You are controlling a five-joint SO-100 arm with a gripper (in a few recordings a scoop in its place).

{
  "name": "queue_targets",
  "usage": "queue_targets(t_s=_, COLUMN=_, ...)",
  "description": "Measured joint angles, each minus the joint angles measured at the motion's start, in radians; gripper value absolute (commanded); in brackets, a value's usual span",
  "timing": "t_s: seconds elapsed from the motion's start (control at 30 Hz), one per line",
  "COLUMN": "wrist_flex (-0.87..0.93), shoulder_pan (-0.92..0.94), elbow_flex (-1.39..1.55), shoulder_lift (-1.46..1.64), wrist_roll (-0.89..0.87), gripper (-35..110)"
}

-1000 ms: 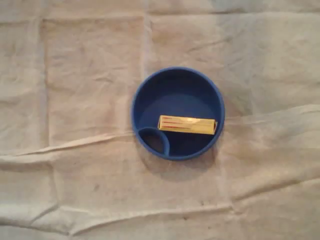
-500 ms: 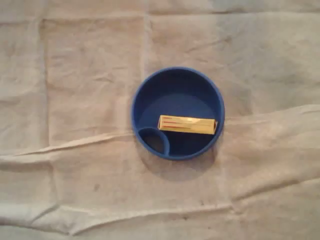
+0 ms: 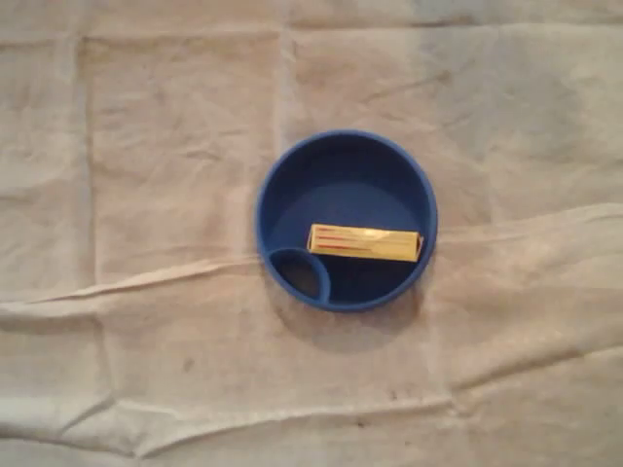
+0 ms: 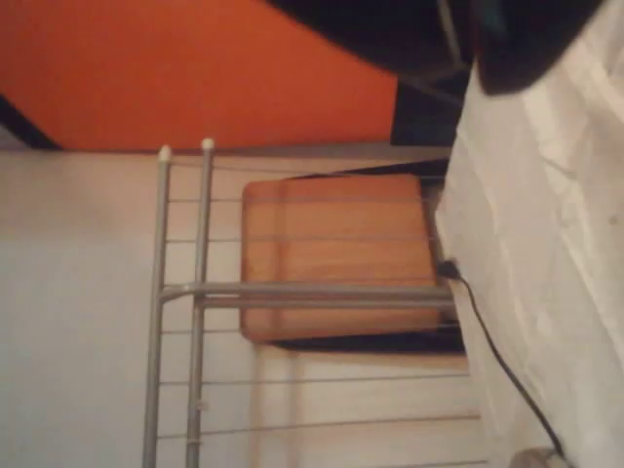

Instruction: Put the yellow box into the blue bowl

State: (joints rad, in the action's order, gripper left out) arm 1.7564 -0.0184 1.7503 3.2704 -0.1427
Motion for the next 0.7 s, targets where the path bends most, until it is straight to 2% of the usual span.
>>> queue_targets(t_s=0.7, wrist_flex=0.0, shoulder_pan=-0.002, elbow_flex=0.054, shoulder_lift=0.025, wrist_roll=0.037, gripper=0)
